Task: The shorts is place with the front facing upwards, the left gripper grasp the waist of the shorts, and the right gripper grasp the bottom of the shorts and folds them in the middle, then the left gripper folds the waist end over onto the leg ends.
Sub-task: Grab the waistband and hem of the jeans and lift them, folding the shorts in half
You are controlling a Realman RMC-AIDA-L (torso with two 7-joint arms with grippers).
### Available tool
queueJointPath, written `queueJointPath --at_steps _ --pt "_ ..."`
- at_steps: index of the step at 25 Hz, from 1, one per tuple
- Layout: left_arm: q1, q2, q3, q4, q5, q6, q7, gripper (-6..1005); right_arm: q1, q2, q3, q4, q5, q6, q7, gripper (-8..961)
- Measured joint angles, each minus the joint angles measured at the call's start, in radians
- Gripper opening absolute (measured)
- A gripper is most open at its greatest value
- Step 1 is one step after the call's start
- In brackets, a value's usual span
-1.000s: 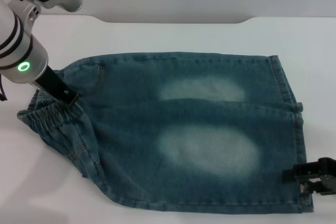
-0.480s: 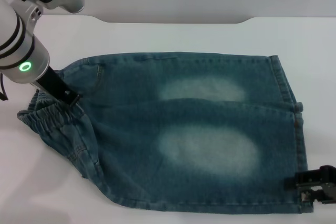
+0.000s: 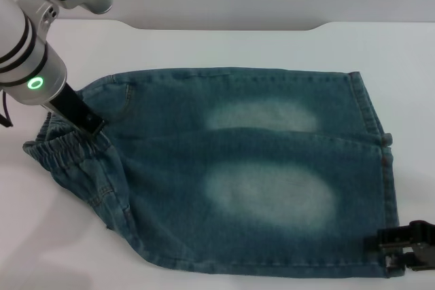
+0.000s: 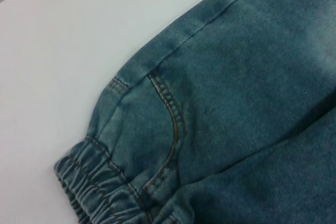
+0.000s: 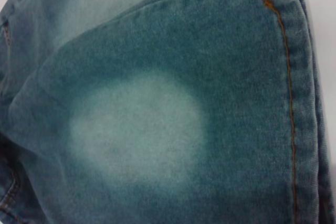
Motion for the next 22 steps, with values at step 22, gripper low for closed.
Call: queueJointPath --at_steps 22 --pt "-0.003 -0.002 -0.001 0.011 -0.001 0.005 0.002 34 0.003 -0.002 -0.029 0.014 -0.007 -0.006 -0.021 627"
